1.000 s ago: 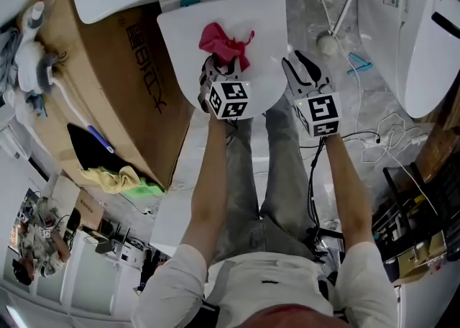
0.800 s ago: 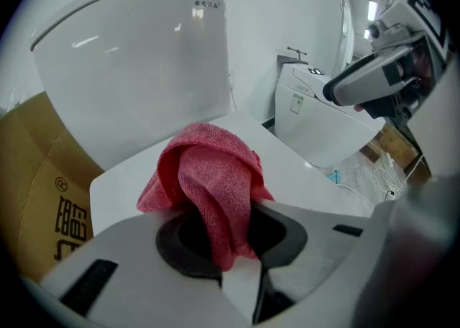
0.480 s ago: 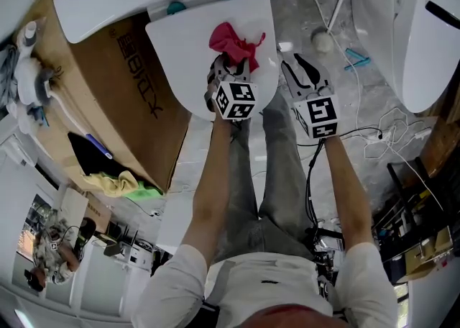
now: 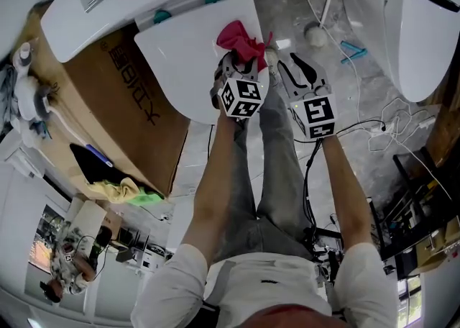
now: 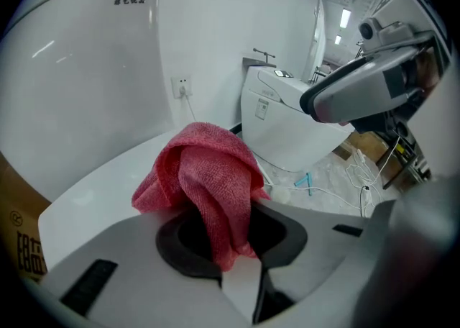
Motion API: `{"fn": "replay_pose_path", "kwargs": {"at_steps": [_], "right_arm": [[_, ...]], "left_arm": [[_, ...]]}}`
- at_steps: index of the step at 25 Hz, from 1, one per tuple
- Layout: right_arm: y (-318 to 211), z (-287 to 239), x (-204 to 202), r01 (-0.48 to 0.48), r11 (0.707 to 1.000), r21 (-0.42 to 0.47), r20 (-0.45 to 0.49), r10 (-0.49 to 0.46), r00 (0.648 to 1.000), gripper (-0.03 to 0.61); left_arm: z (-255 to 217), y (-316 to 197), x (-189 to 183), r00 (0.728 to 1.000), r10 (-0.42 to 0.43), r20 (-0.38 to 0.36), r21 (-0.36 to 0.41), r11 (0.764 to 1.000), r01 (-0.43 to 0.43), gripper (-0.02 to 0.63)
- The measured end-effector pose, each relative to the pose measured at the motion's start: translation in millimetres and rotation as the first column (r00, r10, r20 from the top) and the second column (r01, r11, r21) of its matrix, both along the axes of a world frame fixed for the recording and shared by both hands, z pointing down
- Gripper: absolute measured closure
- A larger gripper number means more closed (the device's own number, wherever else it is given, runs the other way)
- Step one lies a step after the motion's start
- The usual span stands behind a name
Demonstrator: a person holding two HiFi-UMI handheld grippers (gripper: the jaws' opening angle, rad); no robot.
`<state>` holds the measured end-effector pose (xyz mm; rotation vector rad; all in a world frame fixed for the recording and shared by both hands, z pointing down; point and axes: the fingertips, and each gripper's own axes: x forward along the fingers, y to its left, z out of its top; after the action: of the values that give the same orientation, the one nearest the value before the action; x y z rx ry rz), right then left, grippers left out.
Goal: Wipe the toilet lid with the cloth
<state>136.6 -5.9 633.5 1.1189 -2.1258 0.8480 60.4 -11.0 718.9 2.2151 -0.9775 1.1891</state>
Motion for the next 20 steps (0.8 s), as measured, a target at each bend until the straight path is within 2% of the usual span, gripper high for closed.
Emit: {"fn": "replay_pose_path", "kwargs": {"at_steps": [5,12,15,20], "right_arm": [[4.7,-1.9,11.7,-0.037,0.999,-0.001,-0.003,0.037,0.999,0.437],[17.3,-1.7,24.7,-0.08,0.997,-0.004,-0.011,0.08,0.997,0.437],[23.3,-2.1,25.0,-0.094,0.996,-0.006,-0.012,0.094,0.996,0.437],[33.2,-1.5,22.5,-0.109,0.994,-0.01,-0.016,0.109,0.994,0.437]], "left_arm": [[-3.7,5.9,31.5,0.995,0.082,-0.057,-0.009,0.997,-0.083,0.511],[-12.3,37.0,74.3,0.968,0.193,-0.158,-0.03,0.979,-0.2,0.511],[-9.1,51.1,78.9,0.962,0.215,-0.17,-0.05,0.973,-0.227,0.51],[-0.9,66.5,66.5,0.964,0.212,-0.164,-0.08,0.971,-0.227,0.511]]}}
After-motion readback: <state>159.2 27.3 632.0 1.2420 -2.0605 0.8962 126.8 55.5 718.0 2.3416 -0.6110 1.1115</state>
